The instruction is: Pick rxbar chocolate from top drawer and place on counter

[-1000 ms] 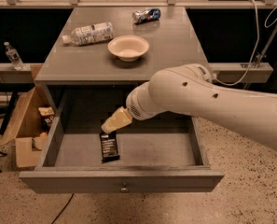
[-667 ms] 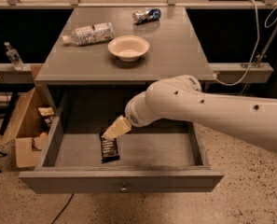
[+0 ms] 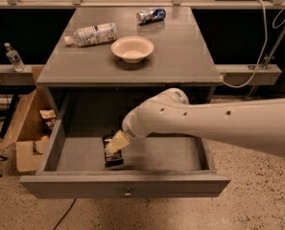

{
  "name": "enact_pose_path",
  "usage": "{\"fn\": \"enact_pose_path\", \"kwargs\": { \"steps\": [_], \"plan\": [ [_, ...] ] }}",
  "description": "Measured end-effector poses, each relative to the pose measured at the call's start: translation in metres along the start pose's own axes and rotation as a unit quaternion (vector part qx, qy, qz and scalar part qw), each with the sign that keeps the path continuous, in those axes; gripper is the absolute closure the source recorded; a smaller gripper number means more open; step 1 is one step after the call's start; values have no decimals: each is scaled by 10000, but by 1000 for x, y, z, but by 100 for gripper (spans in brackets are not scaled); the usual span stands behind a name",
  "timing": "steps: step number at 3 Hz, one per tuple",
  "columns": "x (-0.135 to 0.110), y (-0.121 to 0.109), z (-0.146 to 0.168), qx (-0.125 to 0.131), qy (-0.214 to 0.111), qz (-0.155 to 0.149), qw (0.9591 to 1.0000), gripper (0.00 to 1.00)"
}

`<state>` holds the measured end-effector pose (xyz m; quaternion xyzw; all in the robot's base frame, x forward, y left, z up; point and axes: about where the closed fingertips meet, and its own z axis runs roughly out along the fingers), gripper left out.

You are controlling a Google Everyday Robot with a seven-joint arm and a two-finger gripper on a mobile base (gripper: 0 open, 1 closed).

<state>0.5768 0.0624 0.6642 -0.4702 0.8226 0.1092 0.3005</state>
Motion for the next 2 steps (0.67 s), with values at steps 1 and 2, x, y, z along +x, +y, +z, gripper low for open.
{"fn": "enact_pose_path", "kwargs": {
  "steps": [1,2],
  "plan": [
    [4,12,22,50,191,68,9998,0],
    [12,24,48,-27,330,261,9991,0]
  ]
}}
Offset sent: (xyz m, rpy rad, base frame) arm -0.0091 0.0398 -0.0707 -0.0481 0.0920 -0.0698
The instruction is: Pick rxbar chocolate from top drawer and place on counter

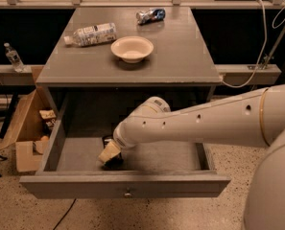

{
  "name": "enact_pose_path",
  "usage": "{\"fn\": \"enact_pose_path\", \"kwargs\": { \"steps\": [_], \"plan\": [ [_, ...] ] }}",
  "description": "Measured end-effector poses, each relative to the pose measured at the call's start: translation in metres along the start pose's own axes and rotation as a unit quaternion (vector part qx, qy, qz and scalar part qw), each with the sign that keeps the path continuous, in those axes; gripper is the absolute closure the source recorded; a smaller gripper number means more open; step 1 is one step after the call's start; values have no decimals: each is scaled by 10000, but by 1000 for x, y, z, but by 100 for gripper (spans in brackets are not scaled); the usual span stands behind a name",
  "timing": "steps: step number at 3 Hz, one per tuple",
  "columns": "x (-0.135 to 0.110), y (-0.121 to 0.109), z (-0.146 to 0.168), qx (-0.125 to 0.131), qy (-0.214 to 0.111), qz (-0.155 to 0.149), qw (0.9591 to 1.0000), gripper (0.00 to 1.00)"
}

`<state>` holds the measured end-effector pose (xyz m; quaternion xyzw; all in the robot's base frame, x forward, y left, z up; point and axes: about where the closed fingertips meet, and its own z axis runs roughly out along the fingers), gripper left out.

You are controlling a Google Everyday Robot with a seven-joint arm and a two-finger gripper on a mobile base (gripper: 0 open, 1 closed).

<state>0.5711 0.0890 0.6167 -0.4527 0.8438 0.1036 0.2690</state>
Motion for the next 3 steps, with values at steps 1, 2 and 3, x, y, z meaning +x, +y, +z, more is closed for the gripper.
{"fn": "enact_pose_path", "kwargs": {
  "steps": [1,2,3],
  "plan": [
    [6,6,15,-101,39,152,9998,0],
    [10,11,29,-209,40,319,9993,0],
    [13,13,36,-244,75,438,9987,18]
  ]
}}
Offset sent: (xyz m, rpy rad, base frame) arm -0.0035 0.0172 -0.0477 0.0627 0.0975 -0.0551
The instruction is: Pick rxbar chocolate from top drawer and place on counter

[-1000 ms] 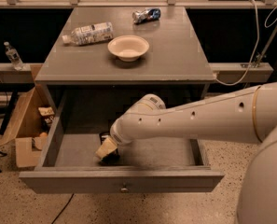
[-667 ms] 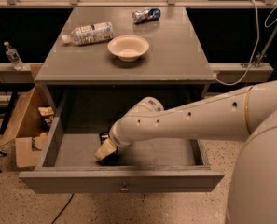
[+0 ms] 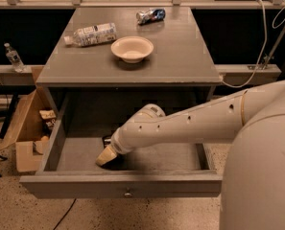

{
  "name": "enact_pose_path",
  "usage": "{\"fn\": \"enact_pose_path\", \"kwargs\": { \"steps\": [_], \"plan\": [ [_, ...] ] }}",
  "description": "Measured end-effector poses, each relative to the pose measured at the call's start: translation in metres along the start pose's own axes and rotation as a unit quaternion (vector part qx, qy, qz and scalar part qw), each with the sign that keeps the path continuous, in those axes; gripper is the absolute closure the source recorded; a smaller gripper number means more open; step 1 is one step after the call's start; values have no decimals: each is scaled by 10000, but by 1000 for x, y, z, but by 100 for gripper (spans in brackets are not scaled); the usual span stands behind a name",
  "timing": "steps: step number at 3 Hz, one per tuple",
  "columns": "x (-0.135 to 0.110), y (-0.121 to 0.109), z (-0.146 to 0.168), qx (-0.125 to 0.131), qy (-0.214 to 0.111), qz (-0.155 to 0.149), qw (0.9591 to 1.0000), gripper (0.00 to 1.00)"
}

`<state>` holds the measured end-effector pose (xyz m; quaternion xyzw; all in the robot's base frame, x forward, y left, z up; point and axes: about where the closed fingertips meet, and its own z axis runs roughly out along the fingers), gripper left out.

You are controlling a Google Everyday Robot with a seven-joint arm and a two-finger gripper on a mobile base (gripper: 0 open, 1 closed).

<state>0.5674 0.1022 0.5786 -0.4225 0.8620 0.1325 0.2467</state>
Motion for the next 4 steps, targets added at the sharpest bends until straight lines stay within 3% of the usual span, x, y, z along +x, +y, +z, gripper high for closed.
{"fn": "enact_pose_path", "kwargs": {
  "steps": [1,3,4],
  "plan": [
    [-3,0,-5,0,0,0,10000,47],
    [-11,0,-16,-2,-3,2,10000,95],
    [-22,-13,-32,-153,-425,33,9990,100]
  ]
}}
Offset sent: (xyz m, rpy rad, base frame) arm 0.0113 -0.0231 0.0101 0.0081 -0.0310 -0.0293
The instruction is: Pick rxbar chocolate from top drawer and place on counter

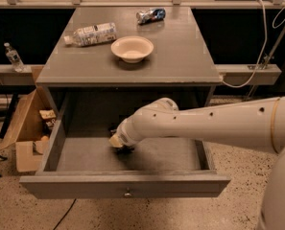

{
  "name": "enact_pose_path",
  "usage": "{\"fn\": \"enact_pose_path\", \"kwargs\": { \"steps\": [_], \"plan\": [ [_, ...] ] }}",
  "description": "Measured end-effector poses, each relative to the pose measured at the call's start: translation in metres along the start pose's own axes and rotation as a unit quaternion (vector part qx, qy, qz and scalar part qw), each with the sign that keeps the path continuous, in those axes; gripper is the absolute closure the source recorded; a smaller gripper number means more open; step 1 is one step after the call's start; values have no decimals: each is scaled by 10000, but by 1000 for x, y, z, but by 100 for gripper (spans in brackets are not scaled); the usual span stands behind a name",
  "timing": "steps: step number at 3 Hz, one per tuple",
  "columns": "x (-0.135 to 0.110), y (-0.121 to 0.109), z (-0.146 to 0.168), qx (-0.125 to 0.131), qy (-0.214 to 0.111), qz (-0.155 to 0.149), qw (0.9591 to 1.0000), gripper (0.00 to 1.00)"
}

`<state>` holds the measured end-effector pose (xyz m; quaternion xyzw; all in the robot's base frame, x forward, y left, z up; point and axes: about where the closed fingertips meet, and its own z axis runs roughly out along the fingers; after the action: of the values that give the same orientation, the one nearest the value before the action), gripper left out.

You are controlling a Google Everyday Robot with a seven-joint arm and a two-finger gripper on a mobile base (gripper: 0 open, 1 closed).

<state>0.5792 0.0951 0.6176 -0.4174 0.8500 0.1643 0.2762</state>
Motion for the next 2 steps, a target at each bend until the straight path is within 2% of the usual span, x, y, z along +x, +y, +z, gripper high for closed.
{"fn": "enact_pose_path", "kwargs": {
  "steps": [1,2],
  "plan": [
    [-21,-6,-25,-347,-429,108,9984,100],
    [-33,-13,-55,-783,-868,95,9931,100]
  ]
}}
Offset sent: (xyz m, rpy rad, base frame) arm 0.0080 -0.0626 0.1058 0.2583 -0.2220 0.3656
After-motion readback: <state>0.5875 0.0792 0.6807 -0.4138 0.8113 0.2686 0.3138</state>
